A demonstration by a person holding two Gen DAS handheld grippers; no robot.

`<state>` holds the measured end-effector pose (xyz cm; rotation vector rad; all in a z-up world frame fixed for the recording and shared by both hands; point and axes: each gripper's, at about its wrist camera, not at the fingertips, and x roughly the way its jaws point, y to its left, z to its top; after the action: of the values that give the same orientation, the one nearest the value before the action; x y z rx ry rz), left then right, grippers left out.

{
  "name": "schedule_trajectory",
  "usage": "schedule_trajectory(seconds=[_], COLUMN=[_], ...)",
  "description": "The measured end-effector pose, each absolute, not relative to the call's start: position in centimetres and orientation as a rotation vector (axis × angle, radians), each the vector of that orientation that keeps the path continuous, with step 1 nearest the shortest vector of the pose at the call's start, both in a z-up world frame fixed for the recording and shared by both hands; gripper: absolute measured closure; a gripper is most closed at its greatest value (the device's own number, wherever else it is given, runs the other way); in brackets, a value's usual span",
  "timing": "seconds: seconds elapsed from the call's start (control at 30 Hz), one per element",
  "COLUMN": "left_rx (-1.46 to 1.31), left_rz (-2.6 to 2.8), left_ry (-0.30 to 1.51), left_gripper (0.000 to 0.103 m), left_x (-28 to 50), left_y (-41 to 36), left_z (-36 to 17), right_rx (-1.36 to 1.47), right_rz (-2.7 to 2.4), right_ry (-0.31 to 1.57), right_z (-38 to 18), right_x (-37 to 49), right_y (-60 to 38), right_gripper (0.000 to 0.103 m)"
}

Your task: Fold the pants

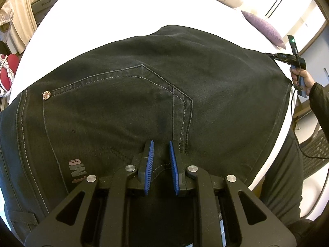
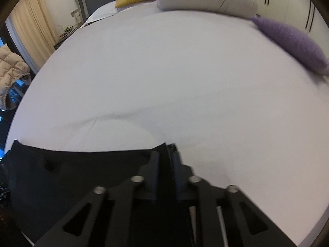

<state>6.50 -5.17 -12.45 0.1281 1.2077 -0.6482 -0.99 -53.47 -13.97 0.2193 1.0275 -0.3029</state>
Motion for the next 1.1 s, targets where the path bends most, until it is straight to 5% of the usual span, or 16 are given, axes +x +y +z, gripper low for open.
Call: schedule_trajectory(seconds=[0.13, 0.47, 0.57, 0.67, 0.77, 0.83, 0.9, 0.97, 1.03, 1.1], left_rx=[0.129, 0.122, 0.119, 0.114, 0.119, 0.122, 0.124, 0.127, 0.123, 0.111], left_rz=[-0.645, -0.636, -0.637, -0.636, -0.635, -0.631, -0.627, -0.625, -0.628, -0.631], left_ry=[1.204, 1.197, 1.194, 1.188, 1.186, 1.185, 1.183, 1.178, 1.17, 1.164], left_gripper=[0.087, 0.087, 0.087, 0.087, 0.087, 0.087, 0.087, 0.087, 0.087, 0.087], left_x=[6.4, 6.1, 6.1, 6.1, 5.9, 5.9, 5.8, 5.7, 5.6, 5.5], left_y=[-5.2, -5.1, -5.0, -4.9, -4.9, -5.0, -5.1, -5.2, -5.1, -4.8], left_z=[-12.4, -12.4, -12.5, -12.5, -12.5, -12.4, -12.3, -12.2, -12.1, -12.0], right_rx=[0.095, 0.443, 0.548, 0.512, 0.48, 0.485, 0.431, 0.421, 0.438, 0.544], right_rz=[-0.423, -0.775, -0.572, -0.266, -0.042, 0.08, 0.099, 0.028, -0.094, -0.219], right_ry=[1.027, 0.817, 0.674, 0.72, 0.801, 0.886, 0.991, 1.083, 1.103, 1.025], right_z=[-13.4, -11.8, -7.8, -6.1, -6.9, -8.6, -11.0, -13.9, -16.2, -16.5], right_x=[-1.3, -8.4, -10.0, -8.0, -4.9, -2.6, -0.4, 0.6, 0.3, -1.5], right_y=[-52.6, -59.8, -57.4, -51.1, -45.1, -42.0, -39.3, -39.6, -42.1, -45.6], right_gripper=[0.101, 0.101, 0.092, 0.049, 0.044, 0.048, 0.072, 0.076, 0.103, 0.103])
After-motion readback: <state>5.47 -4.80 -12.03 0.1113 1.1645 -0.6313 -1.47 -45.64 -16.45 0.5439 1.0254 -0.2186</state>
